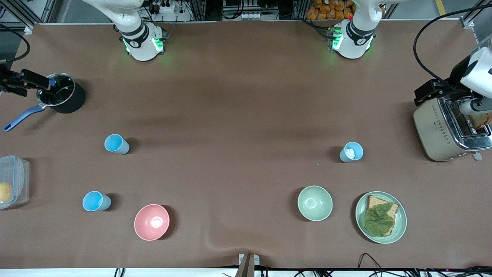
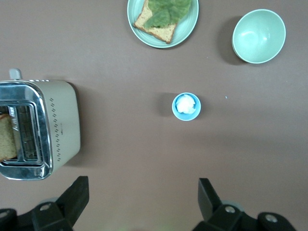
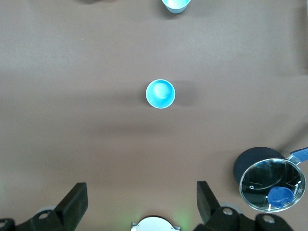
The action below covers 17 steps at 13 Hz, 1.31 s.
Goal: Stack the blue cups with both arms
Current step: 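Reach the left gripper toward the blue cup holding white tissue, then grasp the tissue cup with the left gripper while the right gripper reaches a cup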
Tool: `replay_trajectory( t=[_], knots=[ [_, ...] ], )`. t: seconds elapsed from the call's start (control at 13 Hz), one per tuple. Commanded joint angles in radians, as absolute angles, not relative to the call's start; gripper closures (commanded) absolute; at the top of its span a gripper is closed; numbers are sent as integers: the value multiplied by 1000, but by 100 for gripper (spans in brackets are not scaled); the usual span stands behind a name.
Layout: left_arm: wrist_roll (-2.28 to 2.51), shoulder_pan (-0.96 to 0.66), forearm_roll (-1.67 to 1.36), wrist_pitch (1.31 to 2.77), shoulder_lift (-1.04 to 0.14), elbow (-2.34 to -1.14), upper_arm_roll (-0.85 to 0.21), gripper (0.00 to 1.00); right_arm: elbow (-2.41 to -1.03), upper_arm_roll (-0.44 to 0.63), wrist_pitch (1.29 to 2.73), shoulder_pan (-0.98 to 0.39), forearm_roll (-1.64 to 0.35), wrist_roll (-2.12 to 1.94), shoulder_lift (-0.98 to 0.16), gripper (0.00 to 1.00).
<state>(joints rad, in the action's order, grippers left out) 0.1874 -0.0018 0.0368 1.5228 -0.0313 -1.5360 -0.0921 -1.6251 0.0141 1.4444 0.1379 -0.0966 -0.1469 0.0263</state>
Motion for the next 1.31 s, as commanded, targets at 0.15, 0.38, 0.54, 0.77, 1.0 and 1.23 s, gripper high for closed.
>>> replay_trajectory(
  t=[0.15,0.38,0.54,0.77,1.0,1.23],
  knots=[
    [164,12,6,1627,-84,-1651,-87,0,-1655,0,1439,155,-100,-137,54,0],
    [166,18,6,1888,-78,-1877,-87,0,-1655,0,1442,152,-100,-137,49,0],
    [164,20,6,2016,-93,-1975,-86,0,-1655,-2,1445,149,-101,-137,48,0],
    [164,18,8,2256,-109,-2142,-86,0,-1657,-2,1453,150,-101,-137,32,0],
    [164,17,8,2324,-185,-2154,-89,0,-1661,-2,1500,158,-109,-138,-26,0],
    [166,12,6,2371,-250,-2148,-92,0,-1754,-2,1601,135,-109,-138,-67,0]
  ],
)
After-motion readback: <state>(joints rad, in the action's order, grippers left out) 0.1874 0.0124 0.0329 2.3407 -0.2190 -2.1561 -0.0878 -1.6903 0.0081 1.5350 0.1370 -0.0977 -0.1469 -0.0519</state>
